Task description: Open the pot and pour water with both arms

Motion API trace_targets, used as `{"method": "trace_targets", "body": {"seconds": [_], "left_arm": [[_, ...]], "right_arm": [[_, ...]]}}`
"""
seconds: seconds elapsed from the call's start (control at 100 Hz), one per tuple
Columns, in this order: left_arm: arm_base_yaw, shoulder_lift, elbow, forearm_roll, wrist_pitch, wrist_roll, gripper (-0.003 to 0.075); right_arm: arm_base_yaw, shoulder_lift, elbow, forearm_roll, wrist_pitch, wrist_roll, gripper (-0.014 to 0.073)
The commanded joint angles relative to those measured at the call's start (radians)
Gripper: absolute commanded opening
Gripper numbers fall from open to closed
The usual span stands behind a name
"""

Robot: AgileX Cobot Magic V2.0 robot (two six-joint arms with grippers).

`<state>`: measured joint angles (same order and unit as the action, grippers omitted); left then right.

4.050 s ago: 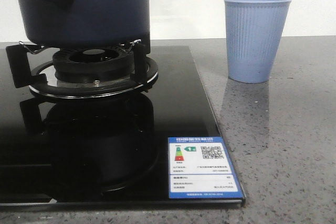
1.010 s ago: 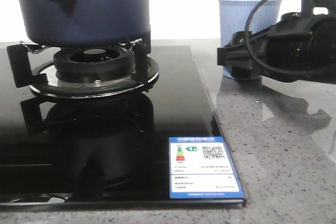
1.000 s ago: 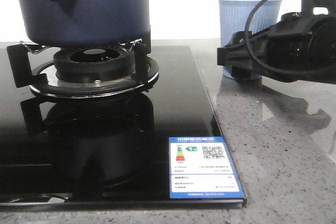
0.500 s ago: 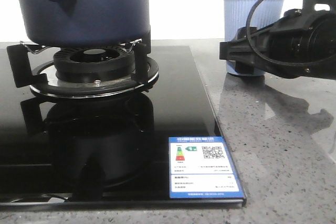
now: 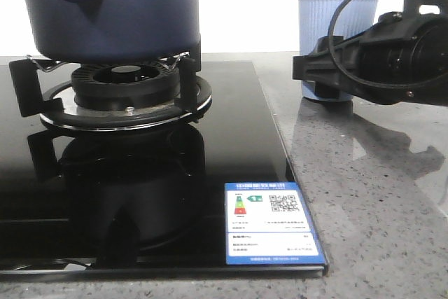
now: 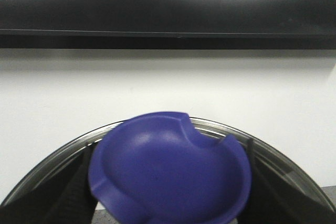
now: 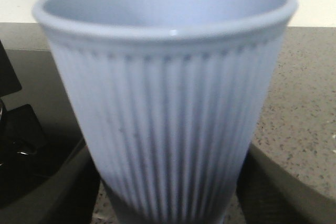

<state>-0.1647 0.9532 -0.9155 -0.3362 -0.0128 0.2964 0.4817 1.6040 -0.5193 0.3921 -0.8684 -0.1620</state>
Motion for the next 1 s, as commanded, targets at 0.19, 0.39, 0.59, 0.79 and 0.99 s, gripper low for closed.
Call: {"method": "trace_targets", "body": {"seconds": [0.19,0.39,0.59,0.79,0.99], "left_arm": [[0.000,-0.020,-0.041,0.002,-0.110,-0.001,0.0402],[0.000,-0.020,-0.041,0.005,-0.110,-0.001,0.0402],[0.000,-0.020,-0.041,0.023,-0.110,-0.001,0.0402],[0.000,-0.020,-0.041,0.025,-0.110,-0.001,0.0402],[0.000,-0.020,-0.041,0.025,-0.110,-0.001,0.0402]], "right_arm": [[-0.005,-0.105,-0.027,-0.063,-0.092,-0.108,0.0255],[-0.005,-0.234,-0.062,-0.082,0.107,-0.245,0.0255],[-0.003,-0.318,-0.185,-0.082,0.353,-0.356,0.0255],[-0.003,-0.331,-0.335,-0.082,0.579,-0.437,0.0255],[-0.003,-0.331,-0.501,-0.084,0.809,-0.603,0.0255]]}}
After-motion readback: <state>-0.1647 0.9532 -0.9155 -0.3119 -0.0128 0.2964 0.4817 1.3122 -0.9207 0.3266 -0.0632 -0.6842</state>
